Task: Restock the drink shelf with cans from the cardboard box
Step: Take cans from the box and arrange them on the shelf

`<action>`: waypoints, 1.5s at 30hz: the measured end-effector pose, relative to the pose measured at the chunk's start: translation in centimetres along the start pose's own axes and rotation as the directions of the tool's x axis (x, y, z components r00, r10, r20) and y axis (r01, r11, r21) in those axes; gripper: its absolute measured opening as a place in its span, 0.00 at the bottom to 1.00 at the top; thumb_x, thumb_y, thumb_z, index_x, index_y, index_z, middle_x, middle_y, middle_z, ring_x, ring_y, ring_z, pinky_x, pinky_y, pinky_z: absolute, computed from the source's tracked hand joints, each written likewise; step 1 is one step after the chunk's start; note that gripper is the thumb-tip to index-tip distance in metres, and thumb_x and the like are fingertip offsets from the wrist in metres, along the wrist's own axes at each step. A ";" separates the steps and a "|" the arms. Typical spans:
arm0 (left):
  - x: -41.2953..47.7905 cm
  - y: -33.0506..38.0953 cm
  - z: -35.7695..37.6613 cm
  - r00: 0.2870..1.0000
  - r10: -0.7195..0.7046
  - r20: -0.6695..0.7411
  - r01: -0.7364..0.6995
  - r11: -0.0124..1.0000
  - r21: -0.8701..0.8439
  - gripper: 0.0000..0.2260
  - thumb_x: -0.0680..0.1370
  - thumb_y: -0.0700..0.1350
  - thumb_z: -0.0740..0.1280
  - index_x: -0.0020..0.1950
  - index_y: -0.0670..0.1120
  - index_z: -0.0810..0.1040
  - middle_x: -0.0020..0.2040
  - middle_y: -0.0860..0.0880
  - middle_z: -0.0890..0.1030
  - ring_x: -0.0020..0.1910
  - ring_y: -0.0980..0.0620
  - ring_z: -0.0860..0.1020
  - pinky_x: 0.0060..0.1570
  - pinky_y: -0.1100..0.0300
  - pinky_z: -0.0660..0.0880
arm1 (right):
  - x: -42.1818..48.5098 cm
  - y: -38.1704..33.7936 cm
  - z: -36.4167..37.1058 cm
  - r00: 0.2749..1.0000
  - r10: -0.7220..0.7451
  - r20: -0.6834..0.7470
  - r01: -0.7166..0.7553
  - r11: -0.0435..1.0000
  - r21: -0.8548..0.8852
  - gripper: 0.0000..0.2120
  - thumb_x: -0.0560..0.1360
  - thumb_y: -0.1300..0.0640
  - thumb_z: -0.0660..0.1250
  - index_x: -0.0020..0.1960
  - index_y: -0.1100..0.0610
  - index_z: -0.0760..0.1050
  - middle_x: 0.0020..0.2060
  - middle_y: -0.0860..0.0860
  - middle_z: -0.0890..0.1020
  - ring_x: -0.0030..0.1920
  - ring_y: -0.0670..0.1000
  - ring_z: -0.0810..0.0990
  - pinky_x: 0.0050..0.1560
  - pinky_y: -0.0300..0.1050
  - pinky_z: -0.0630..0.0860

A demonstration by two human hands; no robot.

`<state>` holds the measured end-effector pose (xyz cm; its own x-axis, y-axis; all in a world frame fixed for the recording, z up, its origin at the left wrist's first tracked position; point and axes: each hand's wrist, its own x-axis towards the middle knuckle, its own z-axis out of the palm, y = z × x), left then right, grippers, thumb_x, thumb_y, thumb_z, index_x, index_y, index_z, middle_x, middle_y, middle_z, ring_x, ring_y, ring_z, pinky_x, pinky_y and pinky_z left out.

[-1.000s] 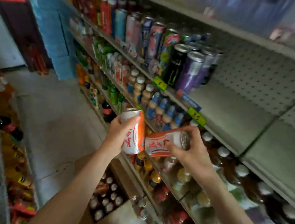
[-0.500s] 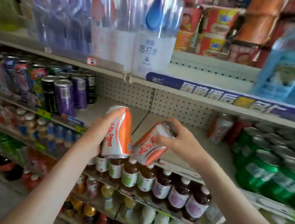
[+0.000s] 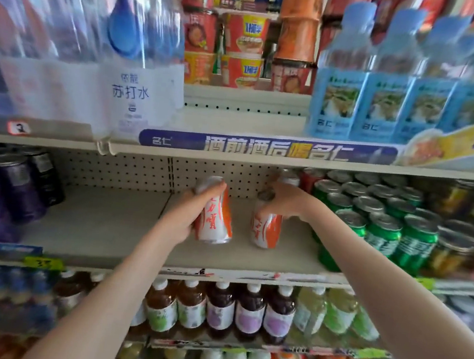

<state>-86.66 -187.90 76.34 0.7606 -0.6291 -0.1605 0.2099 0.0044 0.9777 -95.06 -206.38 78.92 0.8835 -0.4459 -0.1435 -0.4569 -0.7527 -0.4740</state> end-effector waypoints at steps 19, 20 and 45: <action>6.4 -3.5 7.2 0.979 0.143 0.148 -0.165 0.975 0.147 0.05 0.73 0.44 0.72 0.46 0.49 0.77 0.40 0.52 0.84 0.41 0.53 0.82 0.39 0.61 0.75 | 3.8 2.6 -4.6 0.992 0.058 0.116 -0.043 0.991 -0.124 0.37 0.70 0.51 0.73 0.73 0.58 0.61 0.71 0.54 0.68 0.70 0.57 0.66 0.66 0.49 0.68; 6.7 -3.7 7.0 0.977 0.151 0.147 -0.172 0.975 0.138 0.07 0.73 0.43 0.72 0.48 0.49 0.76 0.41 0.51 0.84 0.43 0.53 0.82 0.40 0.61 0.75 | 3.9 2.7 -4.8 0.989 0.073 0.129 -0.067 0.996 -0.053 0.37 0.71 0.51 0.73 0.74 0.57 0.60 0.71 0.54 0.67 0.71 0.57 0.64 0.67 0.50 0.67; 9.1 -1.1 2.8 0.858 -0.084 0.506 -0.062 0.962 0.265 0.51 0.45 0.56 0.83 0.66 0.53 0.69 0.66 0.50 0.71 0.67 0.48 0.67 0.69 0.52 0.58 | 6.6 4.5 -5.0 0.997 0.025 -0.079 -0.051 0.934 -0.354 0.14 0.80 0.51 0.59 0.62 0.57 0.71 0.55 0.52 0.78 0.52 0.50 0.76 0.52 0.39 0.73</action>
<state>-81.75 -195.80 74.15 0.3245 -0.9337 -0.1512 -0.0075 -0.1624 0.9867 -91.77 -215.10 80.15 0.8611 -0.5011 -0.0860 -0.5084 -0.8516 -0.1278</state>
